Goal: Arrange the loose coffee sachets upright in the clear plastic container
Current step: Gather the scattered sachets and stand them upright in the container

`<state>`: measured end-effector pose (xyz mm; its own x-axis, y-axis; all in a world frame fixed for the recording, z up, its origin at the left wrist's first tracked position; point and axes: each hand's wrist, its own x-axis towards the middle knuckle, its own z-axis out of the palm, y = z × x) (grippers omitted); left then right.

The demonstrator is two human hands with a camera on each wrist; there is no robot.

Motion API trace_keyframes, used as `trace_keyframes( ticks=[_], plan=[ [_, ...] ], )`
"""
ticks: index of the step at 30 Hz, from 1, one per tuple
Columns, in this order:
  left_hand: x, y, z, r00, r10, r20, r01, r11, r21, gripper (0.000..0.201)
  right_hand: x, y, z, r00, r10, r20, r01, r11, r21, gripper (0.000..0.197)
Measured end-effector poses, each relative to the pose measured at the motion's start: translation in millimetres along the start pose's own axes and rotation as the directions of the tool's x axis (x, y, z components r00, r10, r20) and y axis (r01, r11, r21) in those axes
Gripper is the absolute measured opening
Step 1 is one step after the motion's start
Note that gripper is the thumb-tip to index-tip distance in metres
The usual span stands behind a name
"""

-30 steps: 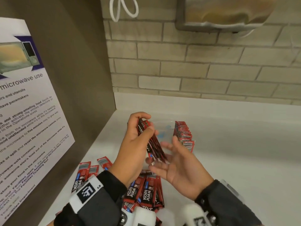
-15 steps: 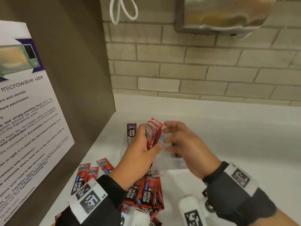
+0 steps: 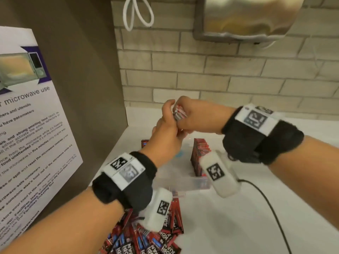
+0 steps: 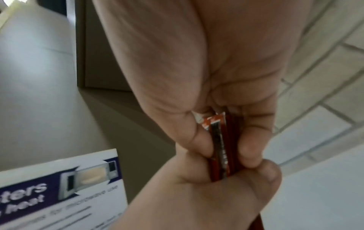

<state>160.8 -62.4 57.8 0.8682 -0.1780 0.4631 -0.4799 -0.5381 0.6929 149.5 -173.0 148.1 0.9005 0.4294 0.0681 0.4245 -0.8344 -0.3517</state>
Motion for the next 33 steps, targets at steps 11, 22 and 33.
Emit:
trace_keyframes(
  ticks=[11, 22, 33],
  plan=[
    [5, -24, 42, 0.902, -0.305, 0.307, 0.375, 0.904, -0.205, 0.062, 33, 60, 30, 0.993, -0.043, 0.111, 0.064, 0.978, -0.196, 0.020],
    [10, -60, 44, 0.849, -0.421, 0.320, 0.287, 0.875, 0.390, 0.045, 65, 97, 46, 0.980, -0.055, 0.189, 0.099, 0.968, -0.230, 0.017],
    [30, -58, 60, 0.723, -0.450, 0.524, 0.250, 0.878, 0.409, 0.028, 74, 109, 61, 0.973, -0.003, 0.229, 0.068, 0.959, -0.276, 0.015]
  ],
)
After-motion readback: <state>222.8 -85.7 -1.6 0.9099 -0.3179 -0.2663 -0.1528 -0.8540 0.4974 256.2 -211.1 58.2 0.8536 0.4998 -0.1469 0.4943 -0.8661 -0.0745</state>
